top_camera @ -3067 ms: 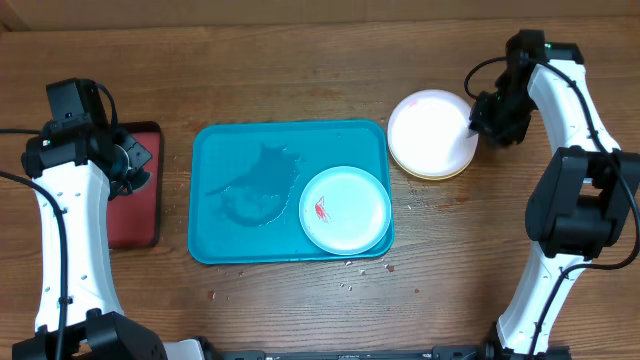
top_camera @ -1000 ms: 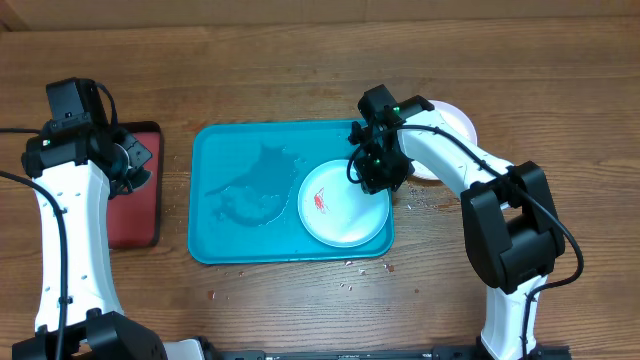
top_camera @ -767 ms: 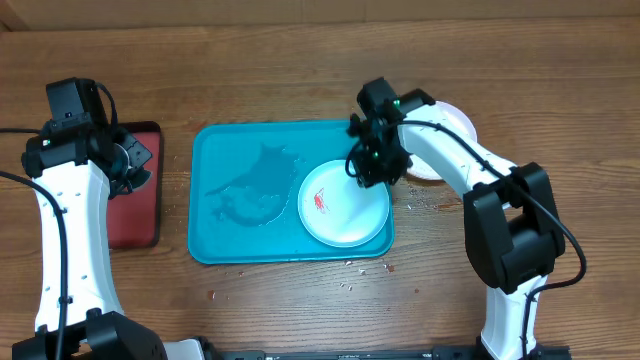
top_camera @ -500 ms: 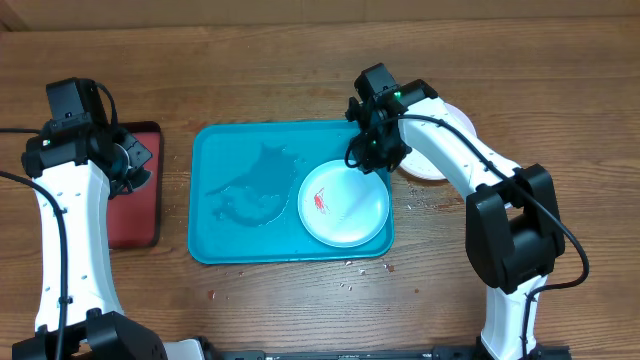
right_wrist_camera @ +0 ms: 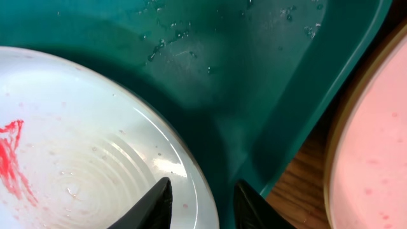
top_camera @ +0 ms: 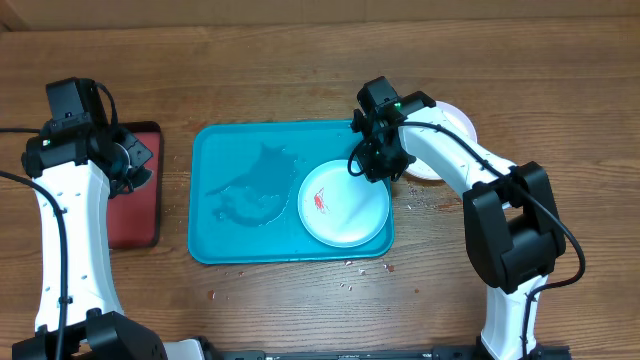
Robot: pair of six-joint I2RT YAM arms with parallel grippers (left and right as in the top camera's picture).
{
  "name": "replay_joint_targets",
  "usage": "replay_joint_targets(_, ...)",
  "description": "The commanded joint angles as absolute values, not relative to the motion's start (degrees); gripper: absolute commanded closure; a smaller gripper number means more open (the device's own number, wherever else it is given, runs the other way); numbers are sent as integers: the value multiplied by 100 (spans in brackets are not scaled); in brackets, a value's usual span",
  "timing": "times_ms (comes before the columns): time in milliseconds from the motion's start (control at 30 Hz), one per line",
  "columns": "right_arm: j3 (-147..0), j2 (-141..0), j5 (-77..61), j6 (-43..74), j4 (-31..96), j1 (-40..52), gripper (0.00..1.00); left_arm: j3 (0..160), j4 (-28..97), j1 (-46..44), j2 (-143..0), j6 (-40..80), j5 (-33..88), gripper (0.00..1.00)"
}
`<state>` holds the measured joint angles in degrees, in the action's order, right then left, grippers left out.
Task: Clean dirty plates on tray and stack at the side
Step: 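Move the right gripper to the light-blue plate rim and grasp it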
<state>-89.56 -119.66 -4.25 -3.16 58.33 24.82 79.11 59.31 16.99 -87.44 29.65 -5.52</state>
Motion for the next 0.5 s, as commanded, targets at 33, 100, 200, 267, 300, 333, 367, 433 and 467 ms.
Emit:
replay_joint_targets(33,-8930,-11928,-502,-226,5931,2508,68,7889,5913,1728,-8774,2869,-478,96)
replay_joint_targets(100,-8930,-11928,-504,-93,6034,2508,71,7889,5913,1728,-8774,2849,-445,96)
replay_joint_targets(200,-8930,-11928,-504,30,6163,2508,71,7889,5911,1728,-8774,2829,-388,96)
replay_joint_targets(267,-8925,-11935,-504,91,6259,2508,72,7889,5911,1728,-8774,2829,-366,96)
replay_joint_targets(300,-8919,-11939,-504,161,6257,2508,71,7889,5911,1728,-8774,2827,-336,96)
replay_joint_targets(333,-8914,-11939,-521,158,6254,2508,72,7889,5911,1728,-8774,2827,-331,96)
replay_joint_targets(367,-8884,-11939,-521,158,6217,2508,72,7889,5911,1728,-8774,2827,-333,96)
replay_joint_targets(433,-8755,-11939,-523,178,6049,2508,72,7889,5911,1728,-8774,2827,-331,96)
replay_joint_targets(467,-8689,-11939,-532,185,5983,2508,72,7889,5913,1728,-8774,2827,-331,96)
